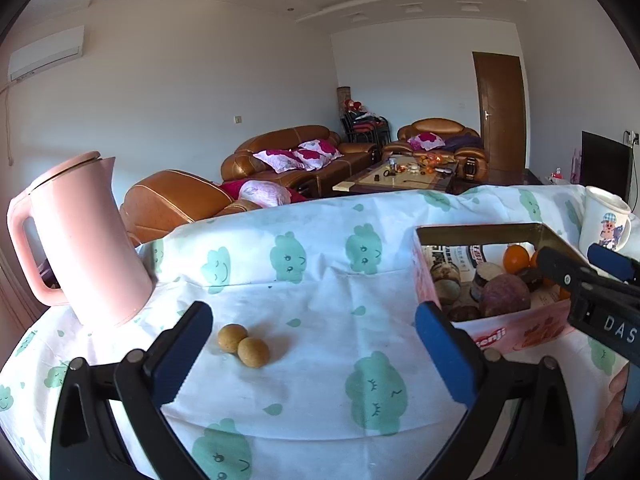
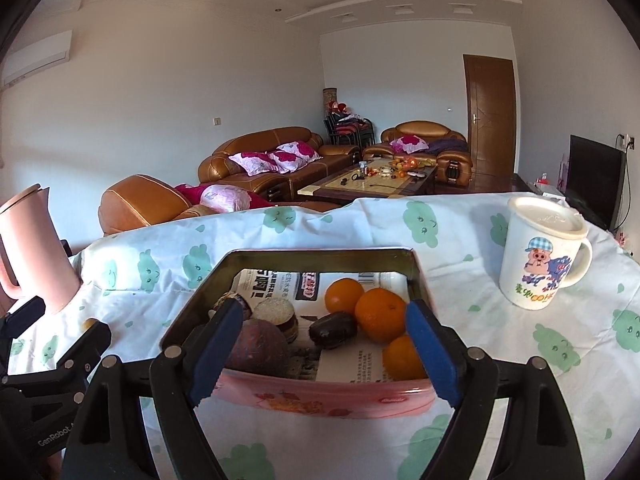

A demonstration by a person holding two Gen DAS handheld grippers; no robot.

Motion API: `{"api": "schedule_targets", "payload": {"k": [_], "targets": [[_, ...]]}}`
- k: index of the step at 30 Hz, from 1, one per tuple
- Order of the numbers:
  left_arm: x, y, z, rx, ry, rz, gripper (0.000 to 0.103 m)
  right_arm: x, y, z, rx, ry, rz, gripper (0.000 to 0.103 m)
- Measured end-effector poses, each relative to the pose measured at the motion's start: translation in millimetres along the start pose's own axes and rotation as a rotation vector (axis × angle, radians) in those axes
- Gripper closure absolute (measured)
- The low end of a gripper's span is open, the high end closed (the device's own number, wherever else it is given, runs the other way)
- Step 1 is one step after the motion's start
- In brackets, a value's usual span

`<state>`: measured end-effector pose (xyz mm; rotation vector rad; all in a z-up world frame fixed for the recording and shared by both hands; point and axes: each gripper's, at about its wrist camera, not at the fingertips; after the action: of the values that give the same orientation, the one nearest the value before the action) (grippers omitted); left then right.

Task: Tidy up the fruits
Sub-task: 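Grasp one small brown fruit with the right gripper while the left gripper moves toward the other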

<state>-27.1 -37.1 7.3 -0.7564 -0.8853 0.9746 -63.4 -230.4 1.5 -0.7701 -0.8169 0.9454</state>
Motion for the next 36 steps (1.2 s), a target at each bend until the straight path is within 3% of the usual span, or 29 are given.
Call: {"api": "schedule_targets", "payload": {"k": [10,16,22,25,32,36], "targets": [[58,15,-10,0.027,-0.038,0.096,0.0,52,15,-4,0.022,-0.057,0.035,0.018],[97,21,-18,0.028,-0.134,0.088,0.0,76,20,-10,0.035,-0.086,0.051,0.018],[150,28,-33,0.119,-0.23,0.202,0.0,106,27,-16,0.055,-0.151,0.095,0.019],[163,32,-36,0.148,-0.259,0.233,0.0,125,32,-23,0.086,-0.166,0.132,0.019],[169,32,-39,0.16,-0.305,0.202,0.0,171,46,-46,0.217,-0.266,0.239,0.019],[172,33,-44,0.181,-0.285,0.214,0.0,197,58,-68,0.344,-0.308,0.31,0.048]]}}
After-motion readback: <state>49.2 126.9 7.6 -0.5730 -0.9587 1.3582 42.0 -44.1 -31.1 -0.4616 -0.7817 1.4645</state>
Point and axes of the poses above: each gripper's, at about its wrist camera, not at the fingertips, and z roughly against the way its jaws point, x to its left, y to its underside, and after that the axes turned 10 degrees about -z, right-handed
